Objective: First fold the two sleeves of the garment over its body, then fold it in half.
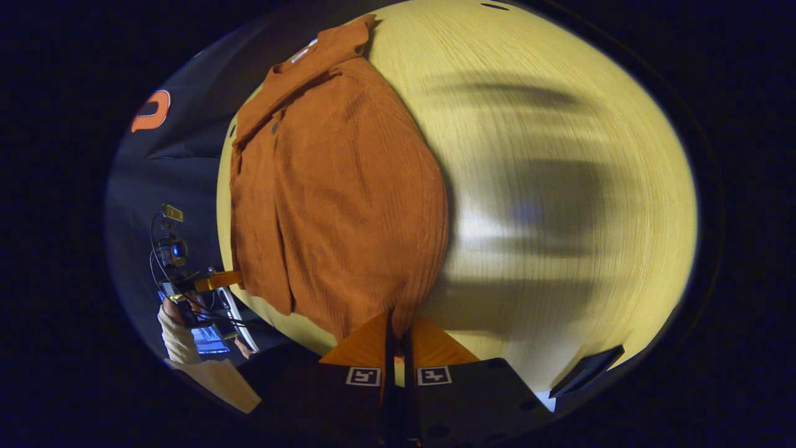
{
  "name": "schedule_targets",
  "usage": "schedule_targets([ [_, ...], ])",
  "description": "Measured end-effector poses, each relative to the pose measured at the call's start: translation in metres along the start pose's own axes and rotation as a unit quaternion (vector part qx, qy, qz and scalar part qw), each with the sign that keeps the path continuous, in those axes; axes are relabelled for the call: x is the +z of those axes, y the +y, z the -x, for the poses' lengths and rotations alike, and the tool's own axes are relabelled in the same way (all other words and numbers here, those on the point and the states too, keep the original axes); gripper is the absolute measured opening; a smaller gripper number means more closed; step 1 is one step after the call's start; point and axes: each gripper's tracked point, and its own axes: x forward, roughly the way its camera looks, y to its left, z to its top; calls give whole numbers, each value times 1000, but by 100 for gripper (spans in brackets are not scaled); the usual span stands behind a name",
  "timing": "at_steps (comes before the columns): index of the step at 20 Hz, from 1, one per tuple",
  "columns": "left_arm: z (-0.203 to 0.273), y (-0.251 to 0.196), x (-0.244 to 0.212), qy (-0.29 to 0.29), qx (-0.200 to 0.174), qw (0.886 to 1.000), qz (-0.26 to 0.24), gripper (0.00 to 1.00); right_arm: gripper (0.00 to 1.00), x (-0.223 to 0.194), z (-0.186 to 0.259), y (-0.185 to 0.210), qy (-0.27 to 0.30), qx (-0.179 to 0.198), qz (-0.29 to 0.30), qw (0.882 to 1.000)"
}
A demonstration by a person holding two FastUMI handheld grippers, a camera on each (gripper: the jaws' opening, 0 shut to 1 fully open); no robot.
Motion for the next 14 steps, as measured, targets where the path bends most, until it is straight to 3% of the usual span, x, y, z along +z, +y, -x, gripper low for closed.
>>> schedule_targets([
  [6,61,-30,46,-75,-28,997,-14,4,7,32,55,55,-45,62,-8,997],
  [11,120,-60,117,-158,-71,985,-6,3,7,94,116,110,-121,102,24,987],
  [14,149,-69,169,-208,-80,975,-10,3,6,141,147,131,-166,100,50,980],
])
